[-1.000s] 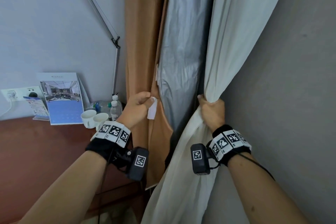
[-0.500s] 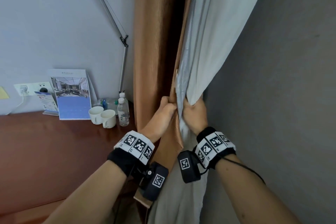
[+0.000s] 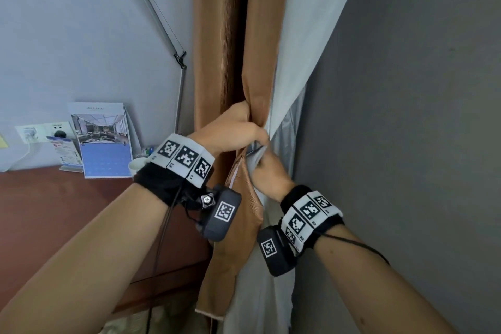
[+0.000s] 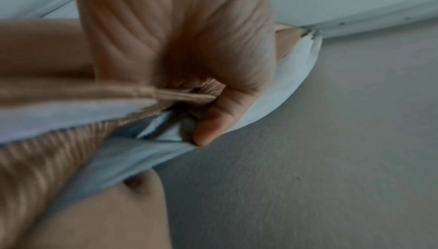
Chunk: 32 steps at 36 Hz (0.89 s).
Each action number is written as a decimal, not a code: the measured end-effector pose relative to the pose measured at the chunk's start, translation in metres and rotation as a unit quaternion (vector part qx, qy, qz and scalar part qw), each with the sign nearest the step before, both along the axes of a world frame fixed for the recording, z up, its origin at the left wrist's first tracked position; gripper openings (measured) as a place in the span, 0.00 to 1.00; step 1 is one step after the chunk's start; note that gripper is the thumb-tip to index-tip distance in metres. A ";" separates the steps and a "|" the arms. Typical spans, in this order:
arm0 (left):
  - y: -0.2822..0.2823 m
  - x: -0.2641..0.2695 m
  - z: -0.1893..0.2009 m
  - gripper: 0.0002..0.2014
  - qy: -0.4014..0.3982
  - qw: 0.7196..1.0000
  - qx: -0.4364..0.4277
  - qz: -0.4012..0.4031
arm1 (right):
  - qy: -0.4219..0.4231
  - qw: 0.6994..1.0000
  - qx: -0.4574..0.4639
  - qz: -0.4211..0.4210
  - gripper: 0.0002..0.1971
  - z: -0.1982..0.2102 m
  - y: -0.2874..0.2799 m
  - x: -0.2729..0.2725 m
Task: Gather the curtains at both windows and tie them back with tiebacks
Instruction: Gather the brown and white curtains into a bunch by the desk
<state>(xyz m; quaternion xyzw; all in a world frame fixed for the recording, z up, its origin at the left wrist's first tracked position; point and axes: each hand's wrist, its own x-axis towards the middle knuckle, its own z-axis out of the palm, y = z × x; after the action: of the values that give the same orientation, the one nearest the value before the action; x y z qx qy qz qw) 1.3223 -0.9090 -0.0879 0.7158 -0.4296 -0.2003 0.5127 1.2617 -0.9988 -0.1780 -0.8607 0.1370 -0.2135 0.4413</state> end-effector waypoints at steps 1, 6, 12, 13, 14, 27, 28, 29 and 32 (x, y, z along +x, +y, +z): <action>0.000 -0.001 0.000 0.21 0.013 1.000 -0.005 0.008 | 0.021 1.000 -0.002 0.000 0.29 -0.002 0.000 0.003; 0.003 0.000 -0.005 0.26 0.099 0.994 -0.038 0.020 | 0.081 0.997 -0.019 0.003 0.31 0.004 0.004 0.009; 0.002 0.008 -0.004 0.19 0.096 0.991 -0.038 0.087 | 0.069 0.997 0.010 0.022 0.44 0.005 0.014 0.005; 0.002 0.010 -0.005 0.18 0.095 0.989 -0.039 0.104 | 0.059 0.998 0.007 0.021 0.42 0.004 0.015 0.005; 0.002 0.013 -0.005 0.15 0.090 0.988 -0.037 0.122 | 0.051 0.999 0.002 0.020 0.40 0.001 0.015 0.006; -0.001 0.036 0.001 0.13 0.091 0.973 -0.005 0.211 | -0.113 0.975 -0.120 -0.148 0.35 0.037 -0.007 0.004; -0.002 0.036 0.002 0.13 0.094 0.973 -0.006 0.213 | -0.150 0.969 -0.122 -0.153 0.31 0.037 -0.005 0.003; -0.003 0.037 0.003 0.14 0.097 0.972 -0.006 0.215 | -0.170 0.970 -0.107 -0.137 0.26 0.037 -0.004 0.001; -0.008 0.042 0.001 0.18 0.088 0.972 0.011 0.218 | -0.096 0.995 -0.017 -0.008 0.15 0.034 0.005 -0.002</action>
<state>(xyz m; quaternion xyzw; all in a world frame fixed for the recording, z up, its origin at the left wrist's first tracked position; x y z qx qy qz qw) 1.3638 -0.9172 -0.0867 0.7775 -0.2135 -0.1507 0.5720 1.2596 -0.9938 -0.1440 -0.8423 0.0970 -0.3013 0.4362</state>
